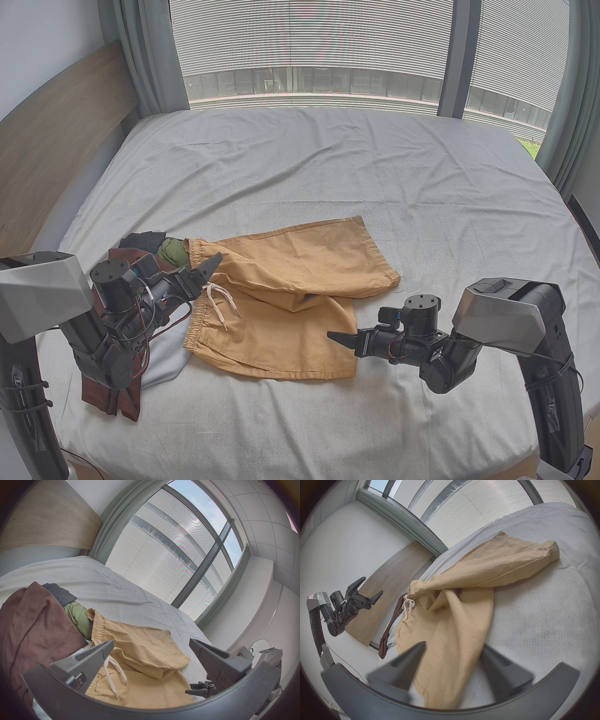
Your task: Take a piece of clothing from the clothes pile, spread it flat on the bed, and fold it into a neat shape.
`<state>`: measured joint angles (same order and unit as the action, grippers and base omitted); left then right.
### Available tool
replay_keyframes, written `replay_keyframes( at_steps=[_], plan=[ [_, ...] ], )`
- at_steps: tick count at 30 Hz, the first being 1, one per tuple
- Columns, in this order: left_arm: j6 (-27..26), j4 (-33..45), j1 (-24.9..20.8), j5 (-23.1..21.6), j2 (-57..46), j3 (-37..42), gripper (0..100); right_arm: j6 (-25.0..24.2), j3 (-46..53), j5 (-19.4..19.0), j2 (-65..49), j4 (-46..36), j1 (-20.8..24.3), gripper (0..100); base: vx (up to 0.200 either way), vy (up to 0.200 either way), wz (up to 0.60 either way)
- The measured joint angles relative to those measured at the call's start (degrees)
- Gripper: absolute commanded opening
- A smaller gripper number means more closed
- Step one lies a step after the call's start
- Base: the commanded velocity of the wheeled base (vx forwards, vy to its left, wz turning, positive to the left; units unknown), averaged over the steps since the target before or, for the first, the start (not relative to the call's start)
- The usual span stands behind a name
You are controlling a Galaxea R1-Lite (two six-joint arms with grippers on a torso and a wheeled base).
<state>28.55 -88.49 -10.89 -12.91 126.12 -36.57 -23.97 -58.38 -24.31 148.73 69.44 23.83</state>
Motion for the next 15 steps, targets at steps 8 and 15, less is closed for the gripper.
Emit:
replay_keyframes(
  at_steps=[8, 15],
  plan=[
    [0.1, 0.0, 0.0, 0.0, 0.0, 0.0, 100, -0.1, 0.6, 1.6, 0.2, 0.9, 0.3, 0, 0.000, 0.000, 0.00],
    [0.1, 0.0, 0.0, 0.0, 0.0, 0.0, 100, -0.3, 5.6, 1.1, -0.9, 5.7, 0.8, 0, 0.000, 0.000, 0.00]
  ],
)
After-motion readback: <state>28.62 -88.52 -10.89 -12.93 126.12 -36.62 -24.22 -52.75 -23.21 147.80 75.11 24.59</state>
